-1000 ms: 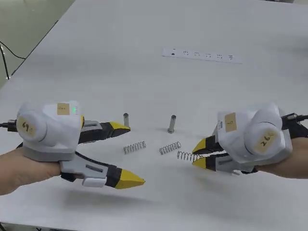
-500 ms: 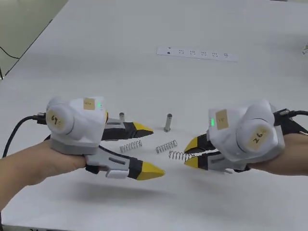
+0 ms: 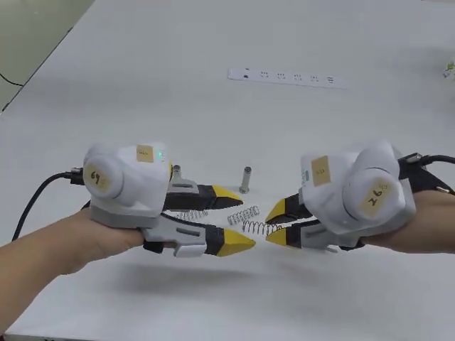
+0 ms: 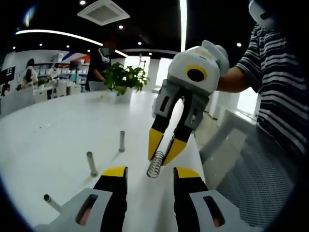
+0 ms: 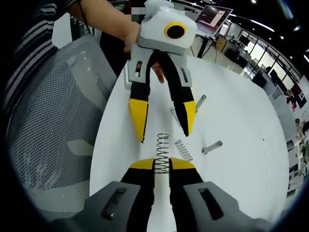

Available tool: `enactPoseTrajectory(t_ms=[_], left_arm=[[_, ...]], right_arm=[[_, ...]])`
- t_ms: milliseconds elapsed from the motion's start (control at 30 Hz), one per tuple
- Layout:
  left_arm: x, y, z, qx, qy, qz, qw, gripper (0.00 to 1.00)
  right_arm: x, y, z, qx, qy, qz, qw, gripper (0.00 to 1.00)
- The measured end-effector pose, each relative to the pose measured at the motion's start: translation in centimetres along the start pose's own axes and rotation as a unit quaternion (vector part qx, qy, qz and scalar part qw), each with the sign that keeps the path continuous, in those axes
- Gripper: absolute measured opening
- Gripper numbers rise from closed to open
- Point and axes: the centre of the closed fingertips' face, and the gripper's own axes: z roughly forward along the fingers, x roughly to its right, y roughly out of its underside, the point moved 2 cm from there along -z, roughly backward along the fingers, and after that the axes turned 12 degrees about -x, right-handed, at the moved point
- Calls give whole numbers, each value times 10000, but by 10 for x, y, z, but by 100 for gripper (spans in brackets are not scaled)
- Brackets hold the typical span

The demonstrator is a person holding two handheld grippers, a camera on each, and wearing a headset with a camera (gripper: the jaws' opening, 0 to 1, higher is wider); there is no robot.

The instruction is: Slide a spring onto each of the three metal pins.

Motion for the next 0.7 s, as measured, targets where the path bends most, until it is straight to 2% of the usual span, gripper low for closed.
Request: enactPoseTrajectory(t_ms=[500,700], left_arm=[[8,-2,9,-112,159,226,9996,19],[7,-5,9,-67,151,238,9996,15]], right_arm=[[-3,-4,-5,57,-1,-64,10000,8],[-4,-4,-6,53,-20,-68,10000,8]])
